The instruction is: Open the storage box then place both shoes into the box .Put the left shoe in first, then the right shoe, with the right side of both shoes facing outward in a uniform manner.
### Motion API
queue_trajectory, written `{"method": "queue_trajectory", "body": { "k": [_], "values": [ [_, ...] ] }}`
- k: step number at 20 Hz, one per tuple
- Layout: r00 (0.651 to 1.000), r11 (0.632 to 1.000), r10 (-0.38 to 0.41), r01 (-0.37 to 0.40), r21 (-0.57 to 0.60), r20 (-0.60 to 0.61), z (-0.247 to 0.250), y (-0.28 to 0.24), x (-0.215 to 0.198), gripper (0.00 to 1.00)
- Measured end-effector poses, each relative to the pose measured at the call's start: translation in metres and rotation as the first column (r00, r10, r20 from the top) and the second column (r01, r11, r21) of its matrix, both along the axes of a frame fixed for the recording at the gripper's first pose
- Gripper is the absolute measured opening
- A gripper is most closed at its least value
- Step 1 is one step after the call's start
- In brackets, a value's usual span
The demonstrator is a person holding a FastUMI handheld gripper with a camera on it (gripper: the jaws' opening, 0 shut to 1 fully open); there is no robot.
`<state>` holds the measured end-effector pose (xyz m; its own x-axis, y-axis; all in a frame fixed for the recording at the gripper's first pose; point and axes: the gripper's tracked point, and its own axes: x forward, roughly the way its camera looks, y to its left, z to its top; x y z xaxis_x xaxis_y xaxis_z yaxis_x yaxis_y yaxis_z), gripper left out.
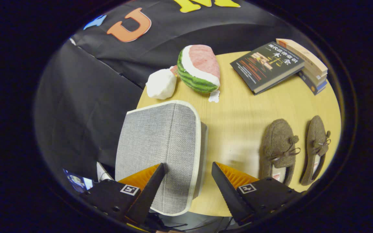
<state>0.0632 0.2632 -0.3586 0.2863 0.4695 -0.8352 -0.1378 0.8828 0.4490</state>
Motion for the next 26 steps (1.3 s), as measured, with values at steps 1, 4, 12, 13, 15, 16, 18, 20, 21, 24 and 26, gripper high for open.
{"method": "queue_trajectory", "body": {
  "k": [1,4,12,13,15,16,18,20,21,24,26],
  "values": [
    [0.999,1.0,-0.012,0.013,0.021,-0.03,-0.001,0.001,-0.002,0.95],
    [0.995,0.995,-0.024,0.034,0.098,-0.098,-0.003,0.005,-0.001,0.9],
    [0.986,0.985,0.009,0.02,0.173,-0.164,0.0,0.01,-0.004,0.6],
    [0.987,0.985,0.008,0.02,0.169,-0.162,0.0,0.008,-0.003,0.56],
    [0.989,0.988,0.024,-0.001,0.155,-0.147,0.001,0.005,-0.004,0.48],
    [0.989,0.988,0.032,-0.01,0.151,-0.142,0.003,0.002,-0.005,0.43],
    [0.991,0.99,0.035,-0.017,0.142,-0.13,0.006,-0.002,-0.004,0.29],
    [0.992,0.989,0.047,-0.03,0.144,-0.118,0.016,-0.005,-0.003,0.2],
    [0.993,0.988,0.038,-0.021,0.152,-0.114,0.018,-0.005,-0.003,0.19],
    [0.993,0.984,0.049,-0.03,0.174,-0.105,0.039,-0.011,-0.003,0.07],
    [0.991,0.981,0.065,-0.042,0.188,-0.119,0.033,0.004,-0.006,0.01]
  ]
}}
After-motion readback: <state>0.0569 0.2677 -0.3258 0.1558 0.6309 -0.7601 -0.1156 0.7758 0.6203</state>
